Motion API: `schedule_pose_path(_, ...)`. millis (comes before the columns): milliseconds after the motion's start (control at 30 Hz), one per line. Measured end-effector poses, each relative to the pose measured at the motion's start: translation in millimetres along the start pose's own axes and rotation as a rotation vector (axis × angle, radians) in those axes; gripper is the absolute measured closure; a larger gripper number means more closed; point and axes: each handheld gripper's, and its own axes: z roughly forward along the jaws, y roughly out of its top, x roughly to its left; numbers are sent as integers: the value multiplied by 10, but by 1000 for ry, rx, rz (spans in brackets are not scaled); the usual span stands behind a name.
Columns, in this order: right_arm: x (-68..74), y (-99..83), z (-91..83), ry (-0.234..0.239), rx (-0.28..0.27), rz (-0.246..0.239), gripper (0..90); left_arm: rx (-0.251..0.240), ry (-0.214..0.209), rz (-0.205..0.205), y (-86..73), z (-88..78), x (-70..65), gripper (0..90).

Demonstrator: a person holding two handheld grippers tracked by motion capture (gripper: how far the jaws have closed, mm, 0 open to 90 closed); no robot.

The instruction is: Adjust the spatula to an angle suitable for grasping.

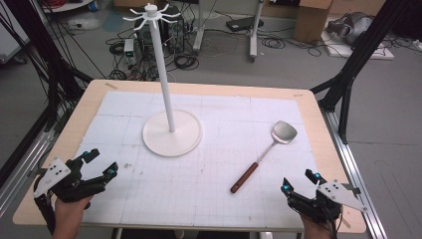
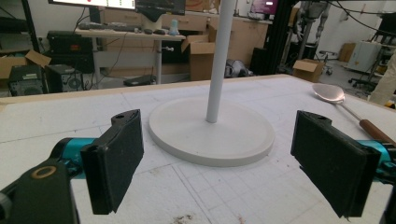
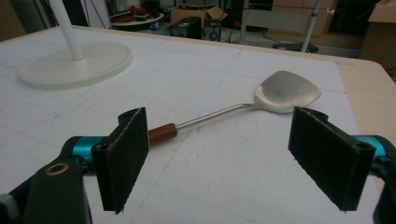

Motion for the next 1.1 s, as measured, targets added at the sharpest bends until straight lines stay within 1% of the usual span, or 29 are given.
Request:
schedule_pose_path(233,-22,-37,-11,-1,18,-2,194,6,6,-10,-10,62,6,178)
schedule_pose_path(300,-36,-52,3,10,30,14,194,10,4,-6,-14,56,3,181)
schedule_pose_path(367,-32,-67,38,21,50,6,194,7,3,-8,-13,53,-1,186)
schedule_pose_path(400,-32,-67,38,21,50,6,194,7,2,-7,-11,50,-1,186)
schedule_pose_path(433,1,-70,71,36,72,-9,194,7,0,-8,-11,52,-11,187)
schedule_pose_path(467,17,-67,79,30,77,-12,193,11,-5,-5,-12,51,-17,187)
schedule_pose_path(500,38,-62,90,23,78,-9,194,11,-5,-5,-12,51,-17,188)
schedule_pose_path(533,53,-57,98,27,79,-3,194,12,-11,1,-12,53,-34,189)
schedule_pose_path(567,64,-54,108,30,76,-8,195,13,-15,5,-13,54,-40,191)
schedule_pose_path(600,84,-55,117,30,75,-6,212,16,-17,8,-13,55,-45,192)
schedule_pose_path(667,110,-63,143,62,82,-10,329,18,-20,8,-19,58,-52,192)
schedule_pose_path(700,130,-73,159,87,92,-11,386,23,-22,12,-21,58,-48,193)
schedule_pose_path(733,146,-86,189,123,104,-14,473,26,-24,12,-25,61,-44,194)
schedule_pose_path(767,162,-101,229,172,129,-18,573,29,-25,12,-28,62,-38,195)
schedule_pose_path(800,186,-122,279,210,158,-33,629,29,-25,12,-28,62,-38,196)
schedule_pose_path(833,228,-141,333,237,196,-48,708,30,-28,4,-33,65,-33,199)
schedule_pose_path(900,327,-163,435,284,260,-108,810,31,-29,3,-34,65,-31,206)
schedule_pose_path(967,436,-164,514,321,303,-172,886,34,-31,5,-35,64,-32,208)
schedule_pose_path(1000,436,-164,514,321,303,-172,886,34,-31,5,-35,64,-32,208)
schedule_pose_path(1033,546,-164,590,357,330,-223,894,36,-32,5,-37,63,-30,209)
schedule_pose_path(1100,613,-168,640,373,355,-245,893,40,-32,6,-41,60,-24,210)
